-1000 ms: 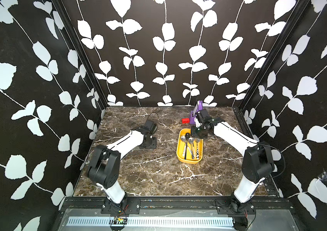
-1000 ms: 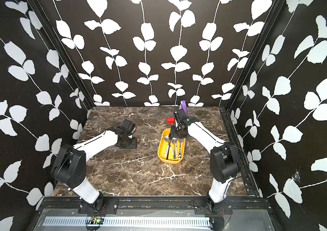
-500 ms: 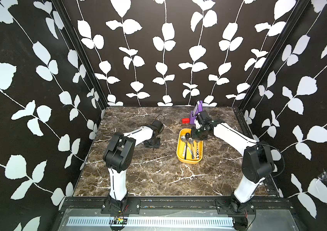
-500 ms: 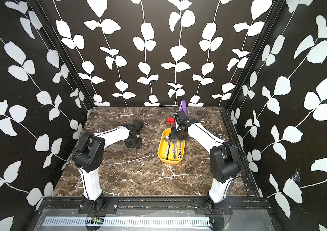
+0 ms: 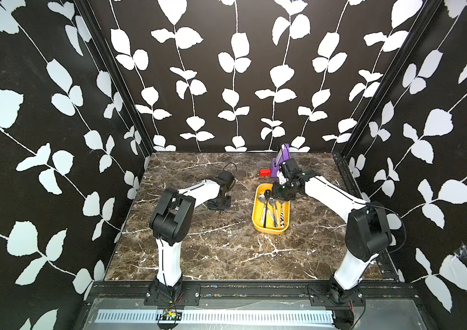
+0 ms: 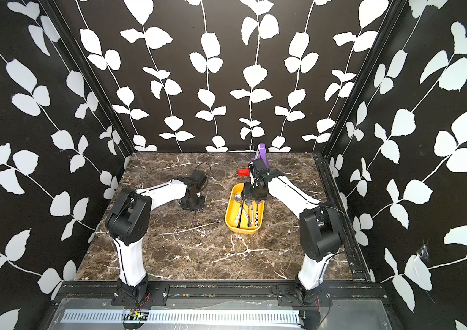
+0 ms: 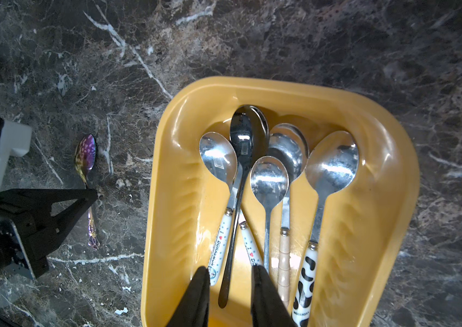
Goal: Put the spoon into the storage box
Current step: Pick up the spoon from the center of the board.
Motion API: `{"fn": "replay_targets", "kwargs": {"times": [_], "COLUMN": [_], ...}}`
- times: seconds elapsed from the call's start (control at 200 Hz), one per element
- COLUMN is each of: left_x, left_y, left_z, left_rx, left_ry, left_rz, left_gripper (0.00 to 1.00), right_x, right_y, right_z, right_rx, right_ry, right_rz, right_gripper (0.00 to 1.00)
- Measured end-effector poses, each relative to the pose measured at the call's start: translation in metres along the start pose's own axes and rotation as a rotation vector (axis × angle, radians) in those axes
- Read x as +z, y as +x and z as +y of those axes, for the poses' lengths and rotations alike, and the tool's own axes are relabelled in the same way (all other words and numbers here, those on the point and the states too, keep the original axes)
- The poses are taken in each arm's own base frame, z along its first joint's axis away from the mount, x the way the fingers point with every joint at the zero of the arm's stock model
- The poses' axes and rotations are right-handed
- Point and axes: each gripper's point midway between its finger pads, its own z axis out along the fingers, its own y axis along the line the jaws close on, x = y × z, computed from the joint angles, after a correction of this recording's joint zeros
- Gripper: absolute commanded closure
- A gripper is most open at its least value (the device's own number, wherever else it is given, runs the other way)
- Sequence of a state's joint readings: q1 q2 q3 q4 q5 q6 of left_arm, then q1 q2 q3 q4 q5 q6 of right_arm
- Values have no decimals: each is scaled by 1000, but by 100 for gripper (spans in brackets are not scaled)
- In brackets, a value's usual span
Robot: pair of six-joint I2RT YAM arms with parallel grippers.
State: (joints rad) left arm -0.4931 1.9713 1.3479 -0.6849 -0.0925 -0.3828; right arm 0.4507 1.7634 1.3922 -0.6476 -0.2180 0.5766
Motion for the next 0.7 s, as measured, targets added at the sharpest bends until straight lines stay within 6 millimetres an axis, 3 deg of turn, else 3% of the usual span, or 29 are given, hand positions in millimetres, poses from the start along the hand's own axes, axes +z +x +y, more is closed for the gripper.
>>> {"fn": "replay_targets", "kwargs": {"times": [0.245,0.425,0.55,0.7], "left_x": [0,-10,-43,-107], "left_y": [-1,-5,-21,-47], "left_z": [-1,-14,-28,-47], "left_rx": [-5,-12,-12,-15], "left_ry": [32,132,230,391], "left_rz": [4,-35,-126,-298], "left_gripper": [100,100,100,100], "right_x": [0,-4,-16,-33], "right_y": [3,2,-5,-10], "right_z": [-1,1,13,31], "right_rx": [0,-9,-34,-79], "right_ry": [1,-18,-73,-177], "right_rz": [2,-16,-63,-138], "right_gripper": [71,71,70,65]}}
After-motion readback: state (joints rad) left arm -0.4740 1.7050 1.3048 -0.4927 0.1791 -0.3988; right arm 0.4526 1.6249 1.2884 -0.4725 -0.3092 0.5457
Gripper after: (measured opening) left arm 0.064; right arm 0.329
